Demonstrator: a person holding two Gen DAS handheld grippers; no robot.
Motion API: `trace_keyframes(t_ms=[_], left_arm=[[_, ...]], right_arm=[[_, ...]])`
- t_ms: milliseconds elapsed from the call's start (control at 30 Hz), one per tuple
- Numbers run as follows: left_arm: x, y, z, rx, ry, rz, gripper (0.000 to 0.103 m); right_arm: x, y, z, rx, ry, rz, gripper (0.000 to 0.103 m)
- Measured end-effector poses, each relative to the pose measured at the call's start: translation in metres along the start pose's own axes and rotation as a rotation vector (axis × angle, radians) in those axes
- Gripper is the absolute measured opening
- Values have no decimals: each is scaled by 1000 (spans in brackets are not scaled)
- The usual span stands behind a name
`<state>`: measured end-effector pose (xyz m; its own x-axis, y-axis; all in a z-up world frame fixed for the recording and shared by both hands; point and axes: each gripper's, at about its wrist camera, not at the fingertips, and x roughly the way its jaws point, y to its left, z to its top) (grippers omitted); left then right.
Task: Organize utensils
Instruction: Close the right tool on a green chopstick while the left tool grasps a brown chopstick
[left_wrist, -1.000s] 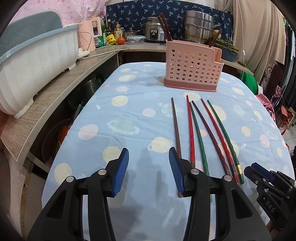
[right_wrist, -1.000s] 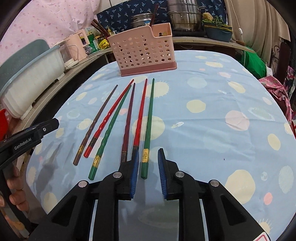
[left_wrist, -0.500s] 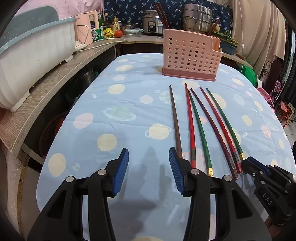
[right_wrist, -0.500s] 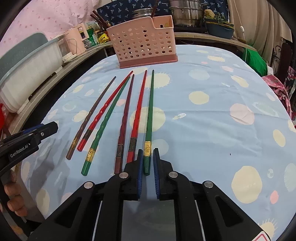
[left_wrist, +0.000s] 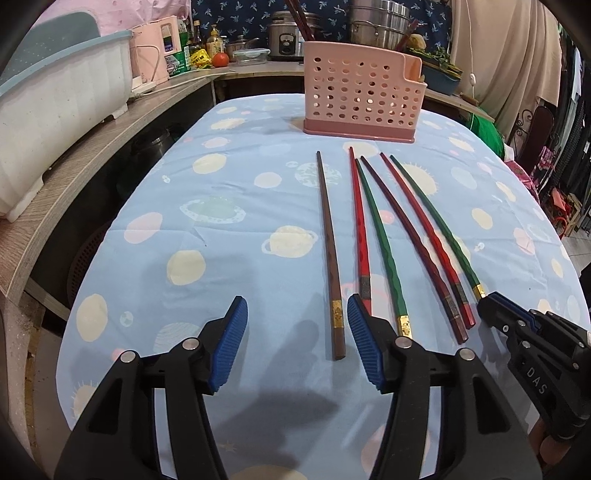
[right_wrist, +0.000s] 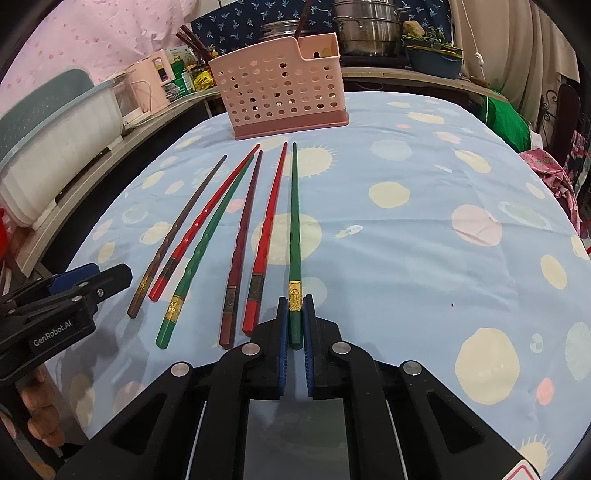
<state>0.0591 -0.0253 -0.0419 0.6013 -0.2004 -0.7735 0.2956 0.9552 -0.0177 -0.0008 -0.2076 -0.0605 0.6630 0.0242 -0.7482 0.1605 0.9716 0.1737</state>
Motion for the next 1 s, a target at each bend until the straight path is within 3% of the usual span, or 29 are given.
trace_keyframes(t_ms=[600,700,933,1000], left_arm=[[22,-2,-3,-5,48,21,51],[21,-2,-3,0,45,21,43],[20,1,-3,4,47,18,9],[20,4,-3,-2,51,10,9]], right_arm=[[-1,0,0,2,-3,1,7],[-1,0,-1,2,-3,1,7],[-1,-1,-1,3,-2,0,7],[-2,-1,-1,5,-1,0,7]])
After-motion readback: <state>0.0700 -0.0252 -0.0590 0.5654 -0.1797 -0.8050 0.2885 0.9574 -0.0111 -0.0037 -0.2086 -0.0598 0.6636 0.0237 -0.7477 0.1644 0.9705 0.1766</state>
